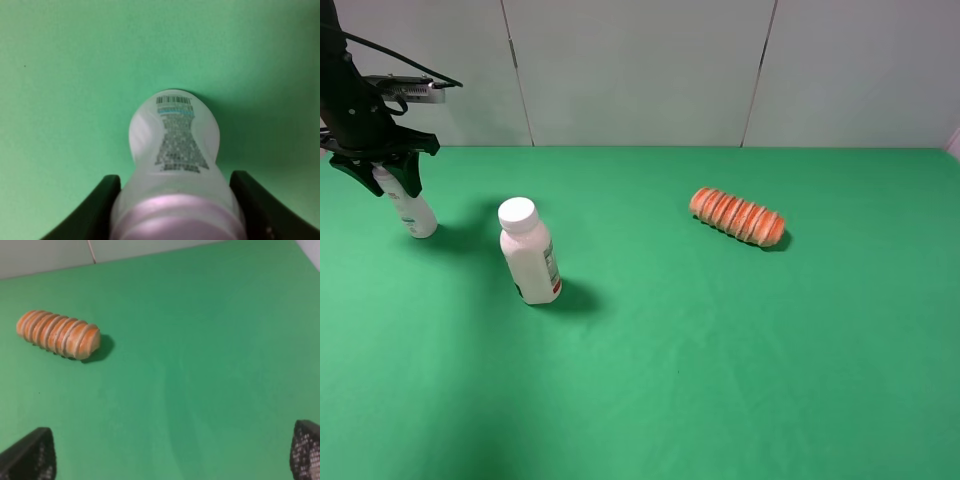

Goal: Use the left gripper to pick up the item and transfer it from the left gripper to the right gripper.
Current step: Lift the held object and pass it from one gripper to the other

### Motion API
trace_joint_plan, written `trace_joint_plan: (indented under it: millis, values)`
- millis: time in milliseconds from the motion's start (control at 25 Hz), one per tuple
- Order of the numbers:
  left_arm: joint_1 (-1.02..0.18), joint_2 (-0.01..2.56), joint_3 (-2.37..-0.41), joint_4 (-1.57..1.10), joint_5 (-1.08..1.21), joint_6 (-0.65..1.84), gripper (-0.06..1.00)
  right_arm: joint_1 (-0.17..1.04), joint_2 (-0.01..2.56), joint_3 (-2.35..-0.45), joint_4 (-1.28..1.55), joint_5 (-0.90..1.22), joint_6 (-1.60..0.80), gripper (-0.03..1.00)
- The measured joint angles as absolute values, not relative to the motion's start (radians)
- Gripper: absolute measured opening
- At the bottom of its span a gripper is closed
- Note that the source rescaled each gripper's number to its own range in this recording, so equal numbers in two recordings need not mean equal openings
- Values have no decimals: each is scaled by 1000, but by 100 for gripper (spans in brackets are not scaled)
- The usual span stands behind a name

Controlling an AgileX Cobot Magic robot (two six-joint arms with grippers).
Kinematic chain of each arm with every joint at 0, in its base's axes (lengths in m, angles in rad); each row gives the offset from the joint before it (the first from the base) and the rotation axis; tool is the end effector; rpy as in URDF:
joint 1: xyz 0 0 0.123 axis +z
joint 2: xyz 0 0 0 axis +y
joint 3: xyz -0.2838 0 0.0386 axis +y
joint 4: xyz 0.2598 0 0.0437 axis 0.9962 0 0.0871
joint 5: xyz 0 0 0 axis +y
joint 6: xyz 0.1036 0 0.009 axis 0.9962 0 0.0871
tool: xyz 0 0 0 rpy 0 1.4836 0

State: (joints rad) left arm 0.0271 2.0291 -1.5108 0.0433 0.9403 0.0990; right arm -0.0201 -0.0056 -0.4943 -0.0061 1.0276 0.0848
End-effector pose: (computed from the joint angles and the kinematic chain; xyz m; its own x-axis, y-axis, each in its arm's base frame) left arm 0.4278 0.0152 0.1678 -0.9764 0.0977 -0.1927 0.0879 0.9944 0.0587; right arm 0.0171 -0.0009 0.2785 -0.4229 0.0901 -0.9017 0.0595 0.9957 0.0716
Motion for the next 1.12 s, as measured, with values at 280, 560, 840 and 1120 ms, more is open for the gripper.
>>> trace_joint_plan:
  millis: [280, 560, 840, 1120]
  values:
    - [27, 2031, -1599, 35, 1019, 65, 0, -20, -6, -494, -6, 1028, 85, 100]
    - [27, 1975, -1652, -34, 1063, 53, 0, -20, -6, -494, -6, 1028, 85, 100]
    - [27, 1891, -1652, -110, 1095, 51, 0, -20, -6, -494, -6, 1028, 85, 100]
    - [-17, 1802, -1652, -141, 1114, 54, 0, -20, -6, -494, 0, 1028, 85, 100]
